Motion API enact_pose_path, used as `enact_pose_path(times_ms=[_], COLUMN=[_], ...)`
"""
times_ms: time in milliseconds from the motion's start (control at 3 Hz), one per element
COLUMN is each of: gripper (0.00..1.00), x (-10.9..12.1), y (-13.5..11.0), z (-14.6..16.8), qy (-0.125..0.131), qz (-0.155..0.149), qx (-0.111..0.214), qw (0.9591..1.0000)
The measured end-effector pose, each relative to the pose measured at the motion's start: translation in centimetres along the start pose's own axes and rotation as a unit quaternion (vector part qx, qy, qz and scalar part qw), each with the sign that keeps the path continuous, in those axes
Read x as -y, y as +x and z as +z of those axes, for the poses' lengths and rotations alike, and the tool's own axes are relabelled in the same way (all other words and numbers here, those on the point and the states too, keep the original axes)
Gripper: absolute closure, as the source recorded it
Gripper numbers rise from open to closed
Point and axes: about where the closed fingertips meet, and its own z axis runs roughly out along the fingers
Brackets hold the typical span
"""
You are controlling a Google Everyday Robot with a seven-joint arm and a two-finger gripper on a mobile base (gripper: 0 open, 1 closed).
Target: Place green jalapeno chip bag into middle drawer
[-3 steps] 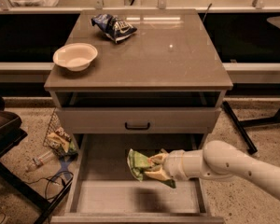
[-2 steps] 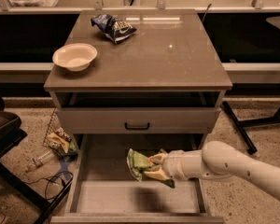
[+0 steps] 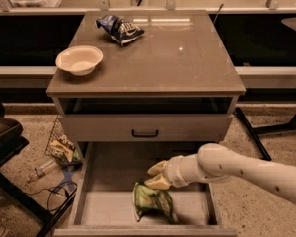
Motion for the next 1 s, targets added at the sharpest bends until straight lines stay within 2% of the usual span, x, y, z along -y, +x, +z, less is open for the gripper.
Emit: enact_pose_path(times_ms=[333,667,1000], gripper=[0.87,0.84,0.61], x=[2.7,2.1,2.0], y=[4.0,3.0,3.0], z=[4.2,6.7,6.9], qy=[-0.009,-0.032,-0.034], qz=[0.026,0.012,0.012], qx=[-0.068,-0.082,-0.082], qw=[0.9973,0.9961,0.996])
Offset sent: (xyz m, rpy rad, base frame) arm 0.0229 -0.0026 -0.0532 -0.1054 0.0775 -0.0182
